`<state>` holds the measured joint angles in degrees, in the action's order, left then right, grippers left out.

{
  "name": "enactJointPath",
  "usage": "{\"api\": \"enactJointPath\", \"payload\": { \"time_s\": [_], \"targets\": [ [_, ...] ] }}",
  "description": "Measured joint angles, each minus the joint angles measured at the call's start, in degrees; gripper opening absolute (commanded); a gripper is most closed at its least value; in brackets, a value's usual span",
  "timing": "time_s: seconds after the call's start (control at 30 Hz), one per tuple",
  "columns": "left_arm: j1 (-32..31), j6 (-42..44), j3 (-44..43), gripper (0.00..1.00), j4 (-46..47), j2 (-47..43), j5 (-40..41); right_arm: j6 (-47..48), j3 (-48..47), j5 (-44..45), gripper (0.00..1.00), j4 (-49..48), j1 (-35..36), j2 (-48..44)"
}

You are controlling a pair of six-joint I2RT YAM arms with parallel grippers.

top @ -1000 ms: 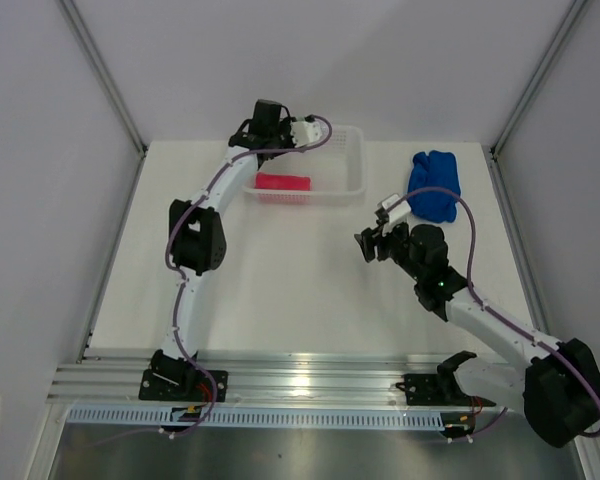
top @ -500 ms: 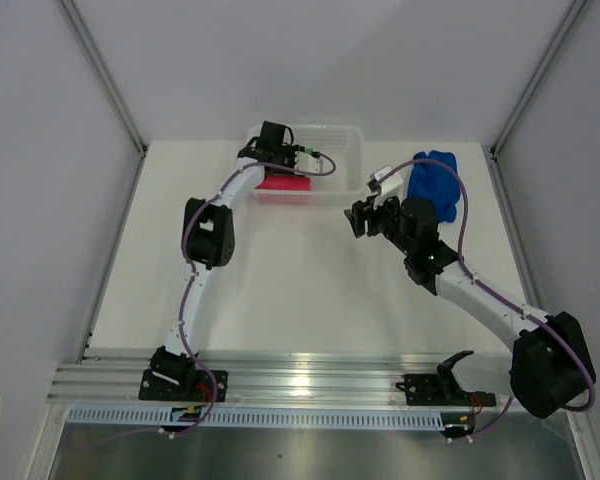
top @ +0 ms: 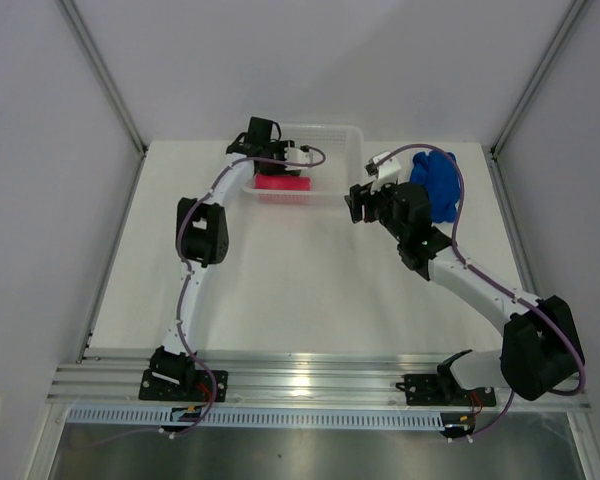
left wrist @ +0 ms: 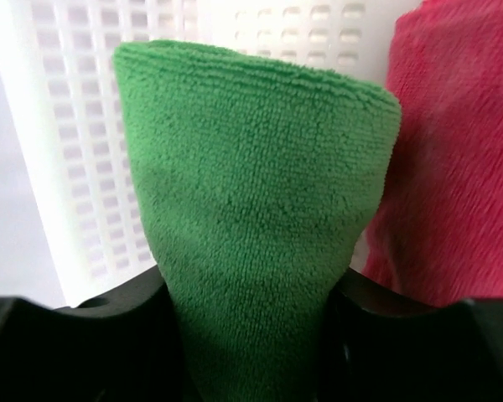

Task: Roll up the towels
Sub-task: Place the rolled towel into the container

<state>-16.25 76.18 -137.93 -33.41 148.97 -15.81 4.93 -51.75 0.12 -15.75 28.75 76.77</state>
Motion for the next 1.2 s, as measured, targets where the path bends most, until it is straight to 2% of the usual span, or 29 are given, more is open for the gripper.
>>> {"api": "enactJointPath", "payload": {
  "time_s": [0.07,0.4,0.53,0.7,0.87,1.2],
  "targets": [
    [0.76,-0.9,-0.66,0.56,-1.05,0.0,-1.33,0.0,-1.55,0.63,0.68,0.85,0.0,0.76],
    [1.64,-2.29,-3.54,0.58,-11.02,0.0,-4.55,2.23,-9.4,0.85,0.68,5.68,-0.07,3.93],
    [1.6,-4.59,-4.26,0.66,-13.68,0.0,-4.46,2.71,-9.66,0.9,0.68,6.84,-0.26,4.02],
    [1.6,-6.32,-4.37,0.68,-14.82,0.0,-4.35,3.26,-9.66,0.98,0.68,8.63,-0.39,4.02],
    [1.6,-6.88,-4.37,0.75,-14.99,0.0,-4.42,3.8,-9.66,1.7,0.68,9.66,-0.39,3.82],
    [1.77,-7.28,-4.37,0.74,-15.3,0.0,-5.64,5.03,-9.66,4.2,0.69,12.13,-0.5,0.81]
  ]
}}
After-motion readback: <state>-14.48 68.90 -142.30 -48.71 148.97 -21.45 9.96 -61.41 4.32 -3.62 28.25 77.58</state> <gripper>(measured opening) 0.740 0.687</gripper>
